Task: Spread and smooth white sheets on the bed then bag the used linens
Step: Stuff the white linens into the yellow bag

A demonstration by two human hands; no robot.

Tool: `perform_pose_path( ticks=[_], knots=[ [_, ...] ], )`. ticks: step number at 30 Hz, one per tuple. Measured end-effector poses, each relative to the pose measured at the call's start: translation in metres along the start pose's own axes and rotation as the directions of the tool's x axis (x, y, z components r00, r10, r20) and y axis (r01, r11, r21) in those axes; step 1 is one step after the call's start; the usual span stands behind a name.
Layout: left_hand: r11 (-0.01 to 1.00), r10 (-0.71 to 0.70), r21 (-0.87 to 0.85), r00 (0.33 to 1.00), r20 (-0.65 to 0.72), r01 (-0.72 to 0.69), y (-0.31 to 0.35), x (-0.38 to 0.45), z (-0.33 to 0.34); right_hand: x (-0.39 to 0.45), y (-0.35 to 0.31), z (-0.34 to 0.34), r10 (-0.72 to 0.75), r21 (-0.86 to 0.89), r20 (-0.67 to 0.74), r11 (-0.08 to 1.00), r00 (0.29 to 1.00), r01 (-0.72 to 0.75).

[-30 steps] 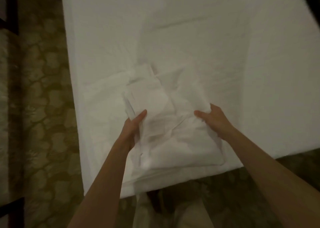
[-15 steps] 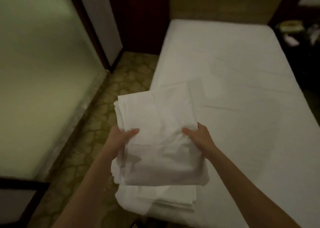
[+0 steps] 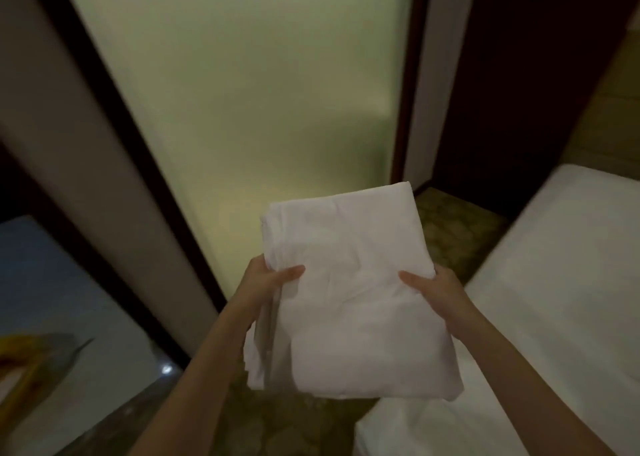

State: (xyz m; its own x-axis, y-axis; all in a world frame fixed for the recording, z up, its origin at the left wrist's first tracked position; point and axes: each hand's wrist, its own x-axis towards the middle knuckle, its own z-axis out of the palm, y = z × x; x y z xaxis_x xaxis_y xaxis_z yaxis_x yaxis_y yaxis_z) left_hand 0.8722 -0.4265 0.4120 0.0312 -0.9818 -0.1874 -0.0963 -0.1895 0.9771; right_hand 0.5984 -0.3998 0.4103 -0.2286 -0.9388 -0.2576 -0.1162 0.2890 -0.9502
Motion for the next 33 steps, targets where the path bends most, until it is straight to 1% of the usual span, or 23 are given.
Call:
perform_pose_path(
  ticks=[3, 6, 10, 14, 18, 22, 24, 27, 28, 31, 33],
  knots=[
    [1.000, 0.007, -0.027, 0.995, -0.104, -0.010, -0.007, -0.012, -0.059, 0.003, -0.018, 0.058, -0.022, -0.017, 0.137, 1.000, 0.990, 0.025],
    [0.997, -0.019, -0.073, 0.977, -0.211, 0.003, -0.014, -0.027, -0.109, 0.005, -0.033, 0.110, -0.042, -0.055, 0.239, 0.997, 0.970, 0.057],
    [0.993, -0.046, -0.118, 0.921, -0.387, 0.001, -0.031, -0.046, -0.156, 0.012, -0.050, 0.169, -0.049, -0.114, 0.388, 0.988, 0.920, 0.101],
    [0.988, -0.085, -0.154, 0.813, -0.576, -0.006, -0.048, -0.061, -0.189, 0.022, -0.057, 0.225, -0.098, -0.154, 0.521, 0.966, 0.848, 0.207],
    [0.981, -0.138, -0.195, 0.664, -0.735, -0.012, -0.063, -0.086, -0.221, 0.024, -0.068, 0.289, -0.096, -0.166, 0.677, 0.946, 0.729, 0.278],
    [0.974, -0.182, -0.226, 0.540, -0.822, -0.015, -0.075, -0.121, -0.258, 0.007, -0.075, 0.357, -0.060, -0.150, 0.801, 0.943, 0.596, 0.296],
    [0.969, -0.210, -0.247, 0.464, -0.861, -0.021, -0.086, -0.143, -0.276, -0.010, -0.074, 0.388, -0.048, -0.157, 0.835, 0.934, 0.548, 0.322],
    [0.966, -0.228, -0.256, 0.372, -0.900, -0.027, -0.105, -0.172, -0.309, -0.039, -0.071, 0.433, -0.037, -0.148, 0.871, 0.931, 0.489, 0.335],
    [0.966, -0.234, -0.258, 0.350, -0.907, -0.022, -0.110, -0.180, -0.322, -0.048, -0.071, 0.450, -0.029, -0.146, 0.883, 0.931, 0.469, 0.334],
    [0.967, -0.236, -0.255, 0.313, -0.920, -0.022, -0.123, -0.202, -0.364, -0.073, -0.067, 0.502, 0.006, -0.151, 0.916, 0.932, 0.402, 0.329],
    [0.970, -0.223, -0.240, 0.293, -0.930, -0.024, -0.128, -0.215, -0.397, -0.091, -0.064, 0.540, 0.018, -0.142, 0.928, 0.941, 0.372, 0.307]
  ],
)
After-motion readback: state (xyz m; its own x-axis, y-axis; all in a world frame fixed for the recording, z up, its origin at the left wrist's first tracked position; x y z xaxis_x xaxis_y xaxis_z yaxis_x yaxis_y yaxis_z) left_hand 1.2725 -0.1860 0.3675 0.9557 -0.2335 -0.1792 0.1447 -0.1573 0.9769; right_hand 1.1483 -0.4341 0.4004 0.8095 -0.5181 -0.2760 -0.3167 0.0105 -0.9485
